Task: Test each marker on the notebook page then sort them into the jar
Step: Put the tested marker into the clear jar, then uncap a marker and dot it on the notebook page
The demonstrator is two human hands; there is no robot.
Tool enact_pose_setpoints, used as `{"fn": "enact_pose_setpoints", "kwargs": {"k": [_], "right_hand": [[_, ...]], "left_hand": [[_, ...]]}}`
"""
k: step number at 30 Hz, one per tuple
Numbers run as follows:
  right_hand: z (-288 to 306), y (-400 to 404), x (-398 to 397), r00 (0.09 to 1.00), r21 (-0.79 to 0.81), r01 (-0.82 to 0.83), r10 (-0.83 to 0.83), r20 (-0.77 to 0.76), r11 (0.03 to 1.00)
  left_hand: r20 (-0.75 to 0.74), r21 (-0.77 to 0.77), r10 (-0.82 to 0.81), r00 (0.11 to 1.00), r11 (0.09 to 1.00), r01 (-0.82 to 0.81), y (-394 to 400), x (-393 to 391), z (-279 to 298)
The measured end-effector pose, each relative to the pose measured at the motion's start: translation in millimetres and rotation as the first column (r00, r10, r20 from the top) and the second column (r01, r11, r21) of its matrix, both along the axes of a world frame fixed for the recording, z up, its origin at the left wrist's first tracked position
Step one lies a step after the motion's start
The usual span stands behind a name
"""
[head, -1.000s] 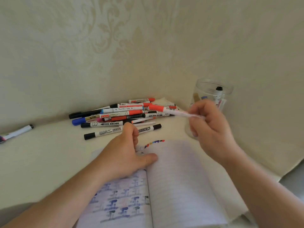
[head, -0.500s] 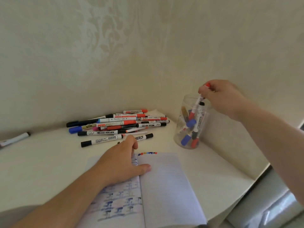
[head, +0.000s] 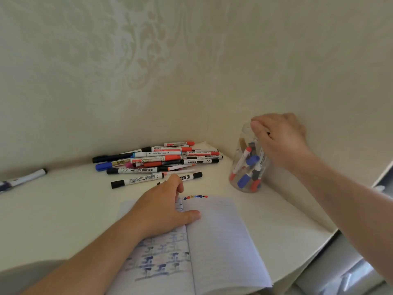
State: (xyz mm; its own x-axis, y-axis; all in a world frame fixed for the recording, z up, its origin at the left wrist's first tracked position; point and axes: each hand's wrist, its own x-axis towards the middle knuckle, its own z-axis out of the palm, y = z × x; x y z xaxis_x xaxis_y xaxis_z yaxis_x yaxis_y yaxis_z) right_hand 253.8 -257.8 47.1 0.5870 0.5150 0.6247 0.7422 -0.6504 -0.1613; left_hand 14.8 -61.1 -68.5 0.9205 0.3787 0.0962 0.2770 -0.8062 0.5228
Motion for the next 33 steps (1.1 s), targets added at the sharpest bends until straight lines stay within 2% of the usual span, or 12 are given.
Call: {"fn": "enact_pose_setpoints", "kwargs": {"k": [3, 5, 7, 9, 11, 14, 19, 23, 25, 27, 31, 33], "right_hand": [[-6.5, 7.7, -13.6, 0.924, 0.142, -0.189, 0.127, 0.36, 0.972], [-17.5, 27.9, -32.7, 0.842, 0.038, -0.388, 0.338, 0.422, 0.921], [-42.0, 56.1, -53.4, 0.854, -0.129, -0.497, 0.51, 0.105, 0.858], [-70.3, 84.6, -65.5, 0.847, -0.216, -0.517, 0.457, -0.271, 0.829], [-91.9, 107.9, -65.4, 0.835, -0.289, -0.477, 0.324, -0.446, 0.83], [-103.2, 127.4, -59.7, 0.856, -0.357, -0.395, 0.198, -0.478, 0.847], [-89.0, 126.3, -62.2, 0.924, -0.489, -0.351, 0.211, -0.319, 0.799], [-65.9, 92.2, -78.5, 0.839, -0.06, -0.414, 0.356, -0.411, 0.908], [-63.9, 68.7, -90.1, 0.554, 0.308, -0.459, 0.54, -0.634, 0.833], [-69.0, 48.1, -98.3, 0.307, 0.465, -0.46, 0.627, -0.716, 0.756], [-85.4, 34.5, -104.7, 0.283, 0.515, -0.508, 0.698, -0.657, 0.69], [-90.9, 37.1, -107.9, 0.286, 0.555, -0.485, 0.722, -0.63, 0.676]], "left_hand": [[0.002, -0.002, 0.002, 1.0, 1.0, -0.002, 0.3, 0.7, -0.9], [0.007, 0.002, 0.011, 1.0, 1.0, -0.011, 0.6, 1.6, -1.3], [0.015, 0.005, 0.015, 1.0, 1.0, -0.015, 0.4, 1.8, -1.1], [0.026, 0.007, 0.013, 1.0, 1.0, -0.013, 0.4, 2.4, -1.4], [0.042, 0.017, 0.009, 0.999, 1.0, -0.009, 0.2, 3.0, -1.7], [0.056, 0.034, 0.01, 0.998, 0.999, -0.012, 0.3, 2.9, -2.0], [0.063, 0.019, 0.009, 0.998, 1.0, -0.01, 2.4, 2.3, -4.2], [0.083, -0.015, 0.019, 0.996, 1.0, -0.018, 3.9, 3.0, -4.5], [0.094, -0.024, 0.016, 0.995, 1.0, -0.014, 3.5, 2.1, -4.3], [0.115, 0.022, -0.003, 0.993, 1.0, 0.0, 1.9, 0.8, -5.5], [0.265, 0.285, -0.18, 0.947, 0.953, 0.102, -6.1, -1.9, -11.1], [0.304, 0.299, -0.233, 0.924, 0.944, 0.14, -6.7, -3.3, -12.9]]}}
